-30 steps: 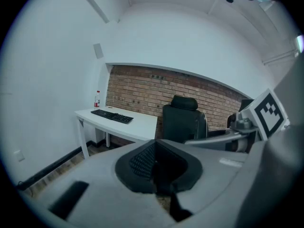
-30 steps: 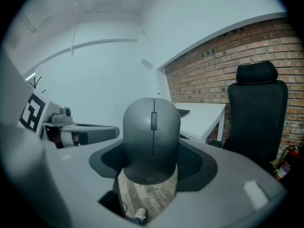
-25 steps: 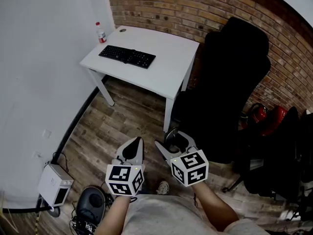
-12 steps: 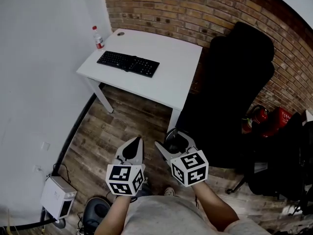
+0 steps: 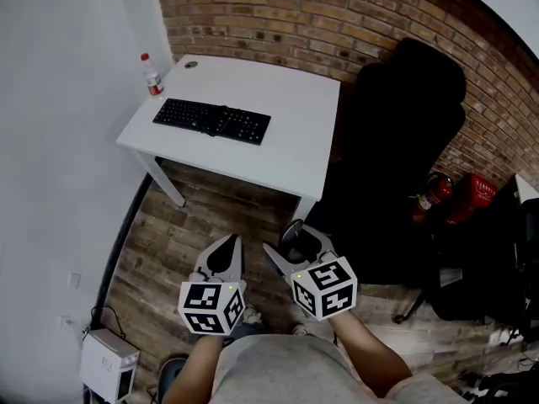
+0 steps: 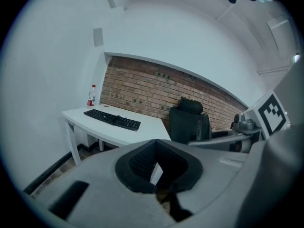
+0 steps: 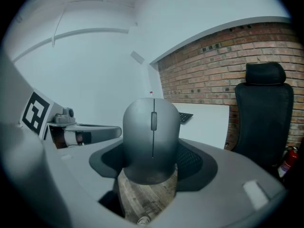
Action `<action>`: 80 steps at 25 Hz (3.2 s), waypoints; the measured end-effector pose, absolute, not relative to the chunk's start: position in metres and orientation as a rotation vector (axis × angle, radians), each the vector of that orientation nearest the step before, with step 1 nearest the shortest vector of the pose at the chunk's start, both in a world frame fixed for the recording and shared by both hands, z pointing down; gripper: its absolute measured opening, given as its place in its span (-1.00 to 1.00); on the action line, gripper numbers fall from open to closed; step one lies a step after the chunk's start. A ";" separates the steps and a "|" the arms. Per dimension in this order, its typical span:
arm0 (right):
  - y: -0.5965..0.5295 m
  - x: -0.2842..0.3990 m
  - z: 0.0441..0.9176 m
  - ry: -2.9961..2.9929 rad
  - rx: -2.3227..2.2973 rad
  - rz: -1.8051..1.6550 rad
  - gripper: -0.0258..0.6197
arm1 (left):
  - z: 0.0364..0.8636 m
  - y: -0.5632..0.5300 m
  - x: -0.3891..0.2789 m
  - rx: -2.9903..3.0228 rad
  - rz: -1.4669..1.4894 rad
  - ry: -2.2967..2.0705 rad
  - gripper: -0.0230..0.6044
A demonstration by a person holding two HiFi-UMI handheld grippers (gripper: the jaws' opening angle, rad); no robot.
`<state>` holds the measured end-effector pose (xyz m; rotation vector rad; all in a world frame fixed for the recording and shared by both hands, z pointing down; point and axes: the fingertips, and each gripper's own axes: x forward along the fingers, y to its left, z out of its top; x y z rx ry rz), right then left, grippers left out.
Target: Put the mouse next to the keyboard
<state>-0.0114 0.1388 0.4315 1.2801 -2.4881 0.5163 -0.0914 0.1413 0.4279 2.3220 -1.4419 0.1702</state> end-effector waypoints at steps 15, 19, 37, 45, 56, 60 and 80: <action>0.097 -0.062 0.427 -2.427 1.376 0.529 0.04 | 0.430 0.095 -0.144 2.357 0.143 -1.339 -0.96; 0.086 -0.069 0.426 -2.425 1.376 0.532 0.04 | 0.428 0.082 -0.153 2.354 0.121 -1.340 -0.96; -0.037 -0.052 0.446 -2.428 1.446 0.620 0.04 | 0.443 -0.036 -0.137 2.390 0.217 -1.312 -0.96; -0.129 -0.019 0.452 -2.390 1.502 0.705 0.04 | 0.439 -0.129 -0.106 2.415 0.255 -1.283 -0.96; -0.213 0.024 0.488 -2.271 1.561 0.854 0.04 | 0.463 -0.218 -0.071 2.408 0.346 -1.234 -0.96; -0.230 0.034 0.503 -2.232 1.572 0.902 0.04 | 0.469 -0.239 -0.061 2.407 0.372 -1.222 -0.96; -0.250 0.069 0.558 -1.915 1.694 1.068 0.04 | 0.479 -0.297 -0.031 2.476 0.467 -1.050 -0.95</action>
